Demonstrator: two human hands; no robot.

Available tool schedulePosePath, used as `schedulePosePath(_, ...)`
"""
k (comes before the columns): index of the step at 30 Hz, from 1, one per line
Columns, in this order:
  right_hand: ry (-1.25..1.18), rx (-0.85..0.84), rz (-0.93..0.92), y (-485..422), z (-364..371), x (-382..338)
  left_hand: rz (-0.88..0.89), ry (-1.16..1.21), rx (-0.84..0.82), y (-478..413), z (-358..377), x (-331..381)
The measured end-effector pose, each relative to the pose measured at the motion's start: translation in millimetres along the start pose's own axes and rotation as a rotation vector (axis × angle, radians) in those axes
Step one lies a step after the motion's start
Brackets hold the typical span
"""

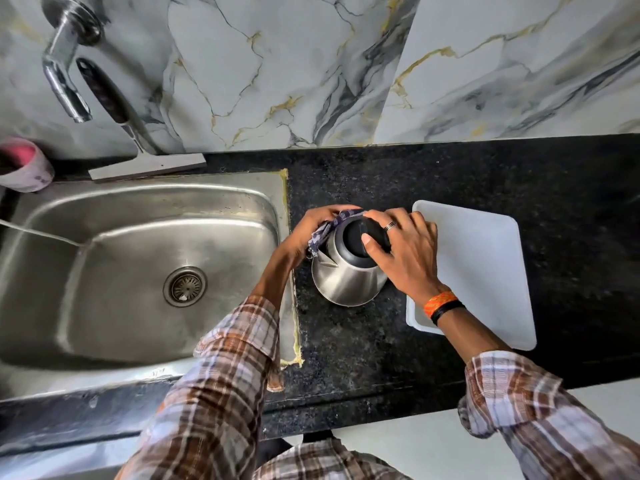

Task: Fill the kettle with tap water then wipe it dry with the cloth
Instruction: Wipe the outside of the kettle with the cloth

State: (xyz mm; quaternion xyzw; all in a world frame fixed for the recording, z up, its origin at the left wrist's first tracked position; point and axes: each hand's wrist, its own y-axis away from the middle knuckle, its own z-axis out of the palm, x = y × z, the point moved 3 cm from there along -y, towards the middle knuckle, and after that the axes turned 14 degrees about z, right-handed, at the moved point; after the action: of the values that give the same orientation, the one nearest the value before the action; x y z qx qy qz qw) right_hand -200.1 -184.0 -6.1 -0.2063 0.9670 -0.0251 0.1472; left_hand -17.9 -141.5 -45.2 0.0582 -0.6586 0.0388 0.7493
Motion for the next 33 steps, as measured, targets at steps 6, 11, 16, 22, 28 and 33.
schedulePosePath(6, -0.037, 0.014, 0.006, 1.5, 2.4, 1.5, 0.003, 0.014, 0.294, 31.9, 2.3, -38.1)
schedulePosePath(11, -0.04, 0.019, -0.042, 1.3, 2.3, 3.2, 0.038, 0.137, 0.788, 78.2, 51.1, -58.4)
schedulePosePath(16, -0.025, -0.009, -0.087, 1.6, 1.5, 4.9, 0.185, -0.044, 0.96, 97.5, 102.3, -44.2)
schedulePosePath(22, -0.045, -0.037, -0.075, 3.3, -1.3, 5.0, 0.077, -0.255, 0.966, 109.2, 140.8, -71.1)
schedulePosePath(28, -0.256, -0.004, -0.118, 19.3, -2.7, 14.8, -0.154, -0.436, 0.869, 125.2, 142.9, -68.3)
schedulePosePath(33, -0.615, 0.372, 0.371, 129.6, 38.5, 19.4, -0.23, -0.427, 0.769, 136.3, 101.7, -62.9)
